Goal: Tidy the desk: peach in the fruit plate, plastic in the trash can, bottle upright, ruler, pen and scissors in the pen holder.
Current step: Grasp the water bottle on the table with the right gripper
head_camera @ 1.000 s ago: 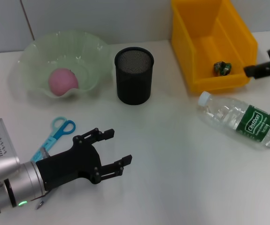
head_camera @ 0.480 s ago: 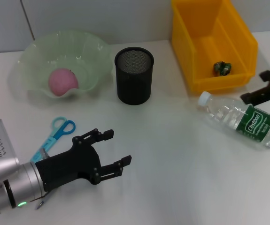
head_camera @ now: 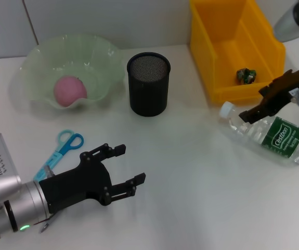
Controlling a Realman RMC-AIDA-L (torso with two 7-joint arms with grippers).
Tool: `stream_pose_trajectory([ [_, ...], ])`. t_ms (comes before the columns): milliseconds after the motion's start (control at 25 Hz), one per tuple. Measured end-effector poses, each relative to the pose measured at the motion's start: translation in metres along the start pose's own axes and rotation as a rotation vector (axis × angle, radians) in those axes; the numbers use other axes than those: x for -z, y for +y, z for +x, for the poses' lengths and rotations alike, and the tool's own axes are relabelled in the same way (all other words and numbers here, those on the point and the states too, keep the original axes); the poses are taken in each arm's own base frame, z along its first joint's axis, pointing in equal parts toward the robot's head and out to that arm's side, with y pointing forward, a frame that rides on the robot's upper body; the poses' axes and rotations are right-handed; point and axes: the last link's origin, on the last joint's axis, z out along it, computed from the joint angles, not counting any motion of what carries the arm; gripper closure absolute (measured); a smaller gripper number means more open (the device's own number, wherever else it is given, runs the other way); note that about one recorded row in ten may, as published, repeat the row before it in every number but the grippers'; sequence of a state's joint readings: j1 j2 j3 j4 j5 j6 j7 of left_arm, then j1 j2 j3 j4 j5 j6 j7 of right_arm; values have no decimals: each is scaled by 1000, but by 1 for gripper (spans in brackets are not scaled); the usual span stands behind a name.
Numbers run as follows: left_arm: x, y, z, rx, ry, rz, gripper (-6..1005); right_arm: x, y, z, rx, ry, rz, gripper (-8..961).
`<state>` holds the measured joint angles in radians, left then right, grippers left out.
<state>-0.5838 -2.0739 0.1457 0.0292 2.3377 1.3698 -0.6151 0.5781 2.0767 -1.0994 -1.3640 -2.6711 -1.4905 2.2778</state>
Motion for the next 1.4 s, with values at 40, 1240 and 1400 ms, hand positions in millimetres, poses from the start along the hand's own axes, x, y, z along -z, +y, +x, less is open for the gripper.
stream_pose_trajectory([
  [40,0,0,0,0,0,0,187,-2,0,-2,-5,-2,1,145],
  [1240,1,2,-2,7,-2,0,188,-64,1,-17,-34,36,6,177],
  [1400,2,3,-3,10,-3,2,188,-67,2,-19,-32,39,7,181],
])
